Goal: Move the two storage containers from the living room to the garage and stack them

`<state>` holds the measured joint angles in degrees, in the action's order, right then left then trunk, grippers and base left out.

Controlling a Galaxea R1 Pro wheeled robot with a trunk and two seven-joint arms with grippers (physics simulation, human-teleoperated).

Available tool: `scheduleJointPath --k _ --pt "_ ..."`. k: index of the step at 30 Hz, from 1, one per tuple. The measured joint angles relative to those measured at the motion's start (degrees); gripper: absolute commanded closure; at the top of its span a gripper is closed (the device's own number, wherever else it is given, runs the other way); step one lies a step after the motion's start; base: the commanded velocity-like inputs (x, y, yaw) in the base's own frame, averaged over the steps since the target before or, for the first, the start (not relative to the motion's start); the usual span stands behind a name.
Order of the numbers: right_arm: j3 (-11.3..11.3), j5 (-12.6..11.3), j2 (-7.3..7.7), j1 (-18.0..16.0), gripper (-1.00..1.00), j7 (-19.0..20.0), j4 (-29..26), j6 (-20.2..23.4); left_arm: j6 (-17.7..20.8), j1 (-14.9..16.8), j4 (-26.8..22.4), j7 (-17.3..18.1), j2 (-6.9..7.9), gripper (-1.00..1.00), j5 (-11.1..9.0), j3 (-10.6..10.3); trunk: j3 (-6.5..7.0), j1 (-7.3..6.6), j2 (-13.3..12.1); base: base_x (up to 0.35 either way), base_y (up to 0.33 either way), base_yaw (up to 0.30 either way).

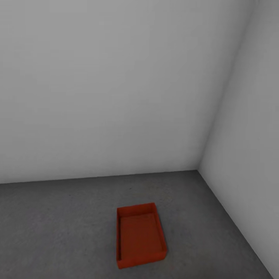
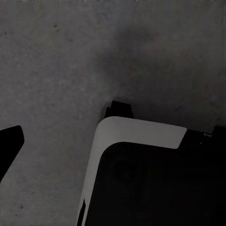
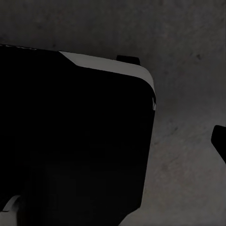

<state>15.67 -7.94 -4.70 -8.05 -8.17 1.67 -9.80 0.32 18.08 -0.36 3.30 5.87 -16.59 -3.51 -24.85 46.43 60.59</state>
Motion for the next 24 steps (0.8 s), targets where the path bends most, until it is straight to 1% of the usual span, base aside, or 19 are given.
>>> scheduleJointPath --k 24 --pt "0.07 -0.07 -0.42 0.57 -1.0 0.17 0.07 -0.4 -0.01 0.0 0.0 0.0 0.0 -1.0 -0.09 -0.02 2.23 0.0 0.0 0.0 0.0 0.0"
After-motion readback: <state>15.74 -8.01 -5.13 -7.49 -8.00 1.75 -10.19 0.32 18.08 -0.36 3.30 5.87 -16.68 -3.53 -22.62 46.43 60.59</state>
